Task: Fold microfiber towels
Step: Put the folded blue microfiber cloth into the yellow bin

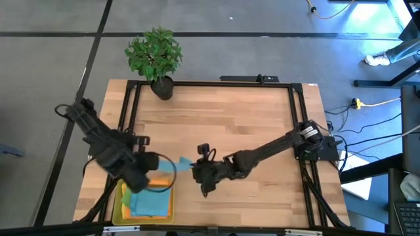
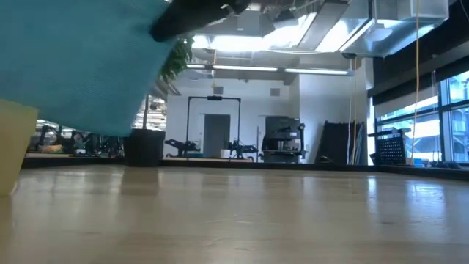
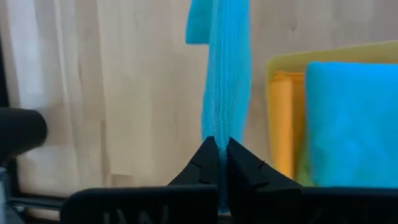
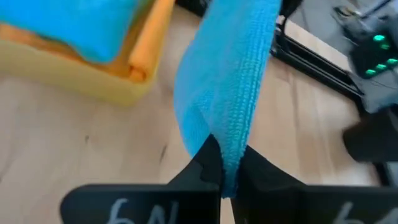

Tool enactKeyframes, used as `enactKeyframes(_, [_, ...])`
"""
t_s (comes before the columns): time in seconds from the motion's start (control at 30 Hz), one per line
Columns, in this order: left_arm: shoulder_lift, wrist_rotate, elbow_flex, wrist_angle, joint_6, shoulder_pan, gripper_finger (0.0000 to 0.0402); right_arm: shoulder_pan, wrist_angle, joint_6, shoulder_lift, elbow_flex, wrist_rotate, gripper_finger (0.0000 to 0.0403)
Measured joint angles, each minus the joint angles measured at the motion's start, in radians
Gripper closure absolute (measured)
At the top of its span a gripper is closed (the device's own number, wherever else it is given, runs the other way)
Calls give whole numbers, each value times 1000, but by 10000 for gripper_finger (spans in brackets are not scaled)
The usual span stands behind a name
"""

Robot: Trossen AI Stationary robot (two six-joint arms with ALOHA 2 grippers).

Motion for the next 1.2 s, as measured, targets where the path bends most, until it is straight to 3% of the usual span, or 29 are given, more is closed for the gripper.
enactKeyframes(0.3, [-38,-20,-40,1,-253,-221,401,-37,199,-28,1,1,-222,394])
enactKeyframes(0.5, [-39,-26,-123,9,-412,-326,401,-48,301,-64,8,1,-251,394])
enactKeyframes(0.83, [-96,-16,-198,1,-518,-383,401,-127,355,-51,30,1,-334,395])
enactKeyframes(1.2, [-228,-43,-220,6,-551,-452,401,-103,457,-25,86,3,-400,395])
